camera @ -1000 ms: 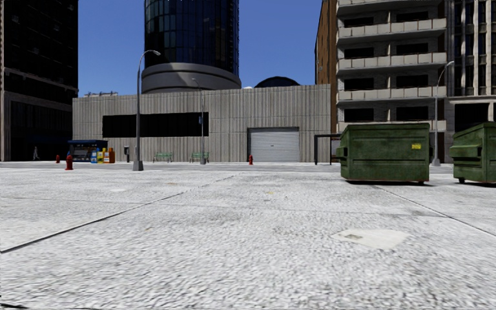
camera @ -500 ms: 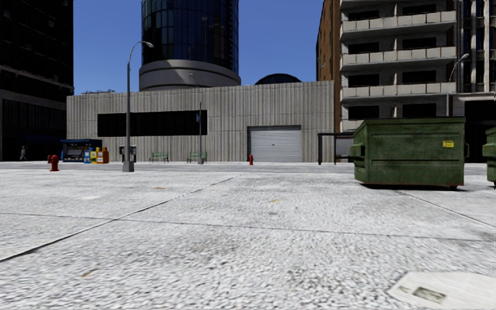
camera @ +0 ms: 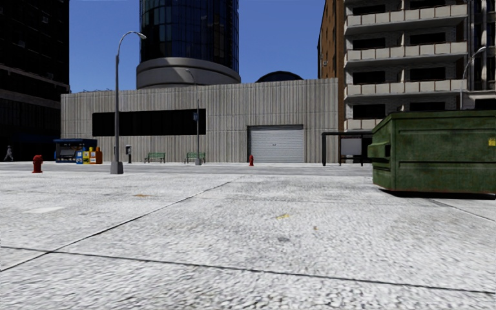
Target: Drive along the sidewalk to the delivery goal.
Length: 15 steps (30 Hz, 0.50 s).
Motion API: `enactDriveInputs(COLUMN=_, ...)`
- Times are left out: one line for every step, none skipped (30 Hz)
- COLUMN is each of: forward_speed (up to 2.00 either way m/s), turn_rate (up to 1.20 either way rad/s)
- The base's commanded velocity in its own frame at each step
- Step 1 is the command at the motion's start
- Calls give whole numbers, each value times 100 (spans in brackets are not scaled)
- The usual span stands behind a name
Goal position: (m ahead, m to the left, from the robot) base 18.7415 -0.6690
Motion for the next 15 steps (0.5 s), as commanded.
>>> enactDriveInputs(forward_speed=200, turn_rate=0)
enactDriveInputs(forward_speed=200, turn_rate=0)
enactDriveInputs(forward_speed=200, turn_rate=0)
enactDriveInputs(forward_speed=200, turn_rate=0)
enactDriveInputs(forward_speed=200, turn_rate=0)
enactDriveInputs(forward_speed=200, turn_rate=0)
enactDriveInputs(forward_speed=200, turn_rate=0)
enactDriveInputs(forward_speed=200, turn_rate=0)
enactDriveInputs(forward_speed=200, turn_rate=0)
enactDriveInputs(forward_speed=200, turn_rate=0)
enactDriveInputs(forward_speed=200, turn_rate=0)
enactDriveInputs(forward_speed=200, turn_rate=0)
enactDriveInputs(forward_speed=200, turn_rate=0)
enactDriveInputs(forward_speed=200, turn_rate=0)
enactDriveInputs(forward_speed=200, turn_rate=0)
